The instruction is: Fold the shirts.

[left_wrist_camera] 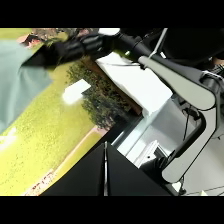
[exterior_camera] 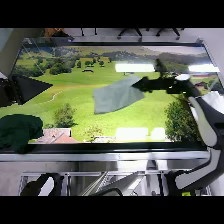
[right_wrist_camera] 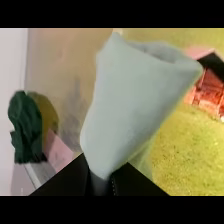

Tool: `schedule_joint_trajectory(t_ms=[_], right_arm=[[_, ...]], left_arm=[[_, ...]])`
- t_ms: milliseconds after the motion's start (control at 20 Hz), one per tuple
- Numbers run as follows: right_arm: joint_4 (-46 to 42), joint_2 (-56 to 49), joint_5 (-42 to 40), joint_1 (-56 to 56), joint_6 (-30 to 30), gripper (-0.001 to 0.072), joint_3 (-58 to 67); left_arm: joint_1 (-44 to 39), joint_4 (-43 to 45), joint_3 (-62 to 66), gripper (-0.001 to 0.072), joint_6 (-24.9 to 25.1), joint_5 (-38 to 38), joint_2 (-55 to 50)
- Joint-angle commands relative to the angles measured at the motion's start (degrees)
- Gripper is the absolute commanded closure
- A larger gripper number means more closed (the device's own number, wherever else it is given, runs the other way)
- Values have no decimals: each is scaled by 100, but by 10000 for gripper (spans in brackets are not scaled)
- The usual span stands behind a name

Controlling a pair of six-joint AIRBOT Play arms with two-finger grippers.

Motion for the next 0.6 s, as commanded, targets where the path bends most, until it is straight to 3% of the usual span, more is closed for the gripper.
schedule_joint_trajectory(t_ms=[0,250,400,550], right_arm=[[208,1038,-57,-1064,455,694,4],[181,2210,-428,-3285,1250,694,4],[131,2371,153,-4680,2041,693,4],[-645,2422,1104,-5689,2732,694,4]], left_arm=[[4,2,-2,693,2,-170,2],[2,4,-2,693,11,-177,2],[2,0,-2,693,114,-168,2],[2,2,-2,693,219,-118,2]])
